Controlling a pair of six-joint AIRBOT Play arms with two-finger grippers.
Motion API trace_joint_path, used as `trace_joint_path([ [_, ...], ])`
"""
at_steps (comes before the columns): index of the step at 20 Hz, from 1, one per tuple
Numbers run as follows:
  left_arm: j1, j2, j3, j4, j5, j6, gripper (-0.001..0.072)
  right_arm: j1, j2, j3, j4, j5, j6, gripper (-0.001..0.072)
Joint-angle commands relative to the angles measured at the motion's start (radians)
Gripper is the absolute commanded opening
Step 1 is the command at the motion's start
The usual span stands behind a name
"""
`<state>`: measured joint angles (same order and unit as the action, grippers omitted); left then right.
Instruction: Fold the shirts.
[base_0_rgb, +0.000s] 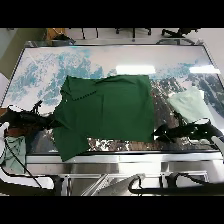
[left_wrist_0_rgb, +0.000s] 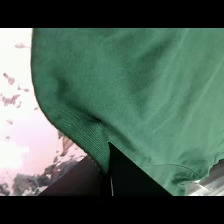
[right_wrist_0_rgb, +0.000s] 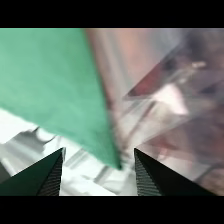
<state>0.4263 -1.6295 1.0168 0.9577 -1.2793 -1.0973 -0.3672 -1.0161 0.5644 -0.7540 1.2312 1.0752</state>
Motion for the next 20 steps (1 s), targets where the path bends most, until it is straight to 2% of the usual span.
trace_joint_path([
  [1,-0.005,0.0,0.004,-0.016,-0.019,0.002,0.0018,0.085,-0.059,-0.015,0.091,-0.091,-0.076,0.0495],
  [2,-0.005,0.0,0.004,-0.017,-0.026,0.002,0.0018,0.114,-0.067,-0.015,0.143,-0.096,-0.112,0.038],
  [3,-0.005,0.0,0.004,-0.018,-0.037,0.002,0.0018,0.136,-0.069,-0.013,0.183,-0.093,-0.143,0.0227],
  [5,-0.004,0.006,0.004,-0.05,-0.068,0.014,0.0017,0.161,-0.058,0.016,0.234,-0.061,-0.179,0.0064],
  [6,-0.004,0.025,0.004,-0.097,-0.082,0.021,0.0016,0.161,-0.035,0.047,0.249,-0.034,-0.183,0.0019],
  [10,-0.002,0.239,0.062,-0.315,-0.101,0.051,0.0015,0.111,0.15,0.35,0.27,0.004,-0.183,0.0017],
  [16,0.003,0.663,0.404,-0.686,-0.07,0.06,0.0016,-0.016,0.333,1.012,0.264,-0.092,-0.242,0.0017],
  [18,0.003,0.772,0.534,-0.685,-0.012,0.06,0.0017,-0.039,0.345,1.157,0.258,-0.102,-0.241,0.0017],
  [20,0.003,0.849,0.624,-0.612,0.052,0.009,0.0017,-0.044,0.345,1.255,0.254,-0.103,-0.23,0.0018],
])
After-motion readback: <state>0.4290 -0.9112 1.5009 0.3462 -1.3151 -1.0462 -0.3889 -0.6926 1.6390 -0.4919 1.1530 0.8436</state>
